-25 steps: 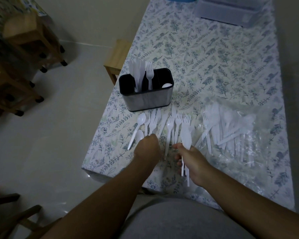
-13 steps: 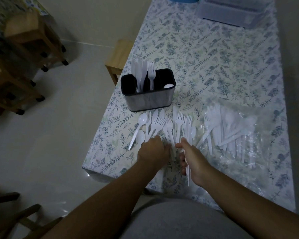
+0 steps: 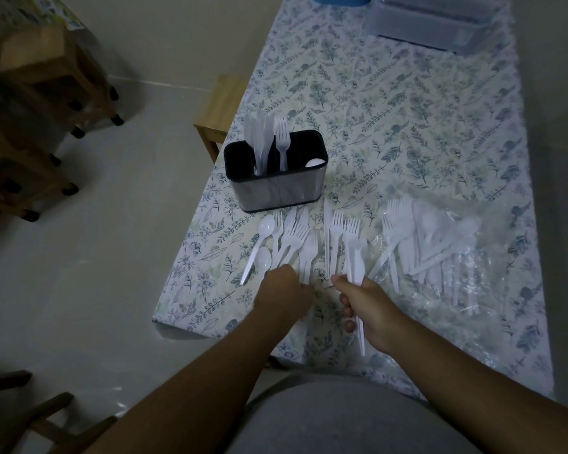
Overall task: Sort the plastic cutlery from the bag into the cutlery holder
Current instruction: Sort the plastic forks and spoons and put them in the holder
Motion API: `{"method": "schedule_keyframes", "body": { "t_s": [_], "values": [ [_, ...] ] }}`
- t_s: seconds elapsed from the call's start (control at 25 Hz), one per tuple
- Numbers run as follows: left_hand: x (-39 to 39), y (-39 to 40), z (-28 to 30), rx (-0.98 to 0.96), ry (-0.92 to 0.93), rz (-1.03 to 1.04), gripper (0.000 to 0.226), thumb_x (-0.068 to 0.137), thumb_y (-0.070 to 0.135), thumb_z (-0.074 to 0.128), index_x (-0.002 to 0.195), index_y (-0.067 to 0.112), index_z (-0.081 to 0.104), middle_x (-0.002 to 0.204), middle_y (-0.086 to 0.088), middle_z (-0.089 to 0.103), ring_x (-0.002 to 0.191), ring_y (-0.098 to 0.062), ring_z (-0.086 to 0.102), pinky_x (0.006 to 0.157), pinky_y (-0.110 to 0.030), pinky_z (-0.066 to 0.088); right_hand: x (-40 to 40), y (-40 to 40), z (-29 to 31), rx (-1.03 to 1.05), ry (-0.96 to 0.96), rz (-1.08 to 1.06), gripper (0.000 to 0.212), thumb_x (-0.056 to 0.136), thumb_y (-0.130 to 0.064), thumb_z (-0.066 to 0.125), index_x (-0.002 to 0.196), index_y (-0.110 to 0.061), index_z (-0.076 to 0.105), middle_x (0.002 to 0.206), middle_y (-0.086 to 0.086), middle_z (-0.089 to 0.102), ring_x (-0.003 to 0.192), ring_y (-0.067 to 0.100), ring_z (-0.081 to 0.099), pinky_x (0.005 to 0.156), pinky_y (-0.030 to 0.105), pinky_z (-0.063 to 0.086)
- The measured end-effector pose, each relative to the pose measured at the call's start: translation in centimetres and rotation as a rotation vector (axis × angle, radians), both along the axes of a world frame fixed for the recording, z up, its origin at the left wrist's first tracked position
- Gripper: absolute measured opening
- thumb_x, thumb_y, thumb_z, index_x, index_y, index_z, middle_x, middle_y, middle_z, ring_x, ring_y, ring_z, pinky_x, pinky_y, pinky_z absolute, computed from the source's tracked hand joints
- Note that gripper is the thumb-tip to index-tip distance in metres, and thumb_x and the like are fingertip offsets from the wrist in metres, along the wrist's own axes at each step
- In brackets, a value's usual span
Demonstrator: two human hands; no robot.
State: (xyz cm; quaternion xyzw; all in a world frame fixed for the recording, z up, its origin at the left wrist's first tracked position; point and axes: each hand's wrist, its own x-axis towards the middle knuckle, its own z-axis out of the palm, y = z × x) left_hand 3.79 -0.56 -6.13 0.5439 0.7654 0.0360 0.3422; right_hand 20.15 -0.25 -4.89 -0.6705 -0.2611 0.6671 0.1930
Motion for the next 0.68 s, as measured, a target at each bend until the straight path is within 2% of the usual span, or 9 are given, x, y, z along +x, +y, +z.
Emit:
{"method": "schedule_keyframes", "body": {
  "t_s": [0.12, 0.28, 0.48, 0.56, 0.68],
  "values": [
    [-0.6, 0.1, 0.1, 0.052, 0.026, -0.015, 0.018, 0.095, 0.019, 0.050, 0.081, 0.009, 0.055, 0.073, -0.003, 0.056, 0.072, -0.021, 0.064, 0.056, -0.025, 0.043, -0.2, -0.1, 0.0, -0.016, 0.010, -0.014, 0.036, 0.096, -0.032, 0.066, 0.118, -0.006, 0.059, 0.067, 0.003, 0.043, 0.057, 0.018, 0.039, 0.046, 0.029, 0.034],
    [-0.5, 0.0, 0.4, 0.109, 0.024, 0.019, 0.025, 0.100, 0.031, 0.047, 0.101, 0.008, 0.055, 0.091, -0.008, 0.063, 0.078, -0.020, 0.061, 0.062, -0.029, 0.046, -0.3, -0.3, 0.0, -0.042, 0.015, -0.024, 0.027, 0.095, -0.028, 0.066, 0.110, -0.007, 0.060, 0.067, 0.003, 0.041, 0.055, 0.016, 0.036, 0.045, 0.027, 0.031],
    [0.6, 0.1, 0.0, 0.100, -0.038, 0.049, 0.049, 0.083, 0.055, 0.066, 0.105, 0.013, 0.053, 0.094, -0.003, 0.060, 0.084, -0.021, 0.061, 0.072, -0.036, 0.054, -0.2, -0.5, 0.4, -0.008, 0.014, 0.015, 0.010, 0.098, -0.026, 0.062, 0.090, -0.020, 0.060, 0.065, -0.001, 0.040, 0.050, 0.012, 0.033, 0.042, 0.022, 0.027],
    [1.0, -0.1, -0.1, 0.097, -0.061, 0.015, 0.044, 0.082, 0.052, 0.069, 0.101, 0.015, 0.054, 0.091, -0.001, 0.059, 0.082, -0.019, 0.061, 0.072, -0.034, 0.055, -0.2, -0.7, 0.5, -0.004, -0.001, 0.018, 0.010, 0.097, -0.027, 0.063, 0.089, -0.021, 0.061, 0.064, -0.002, 0.042, 0.051, 0.012, 0.034, 0.042, 0.022, 0.028],
    [1.2, 0.2, 0.0, 0.116, -0.033, -0.011, 0.021, 0.092, 0.034, 0.057, 0.094, 0.014, 0.055, 0.085, 0.000, 0.059, 0.081, -0.020, 0.063, 0.070, -0.035, 0.056, 0.1, -0.6, 0.5, -0.009, -0.015, 0.011, 0.011, 0.096, -0.028, 0.064, 0.089, -0.021, 0.061, 0.064, -0.001, 0.043, 0.052, 0.013, 0.035, 0.044, 0.024, 0.029]
  ]
}}
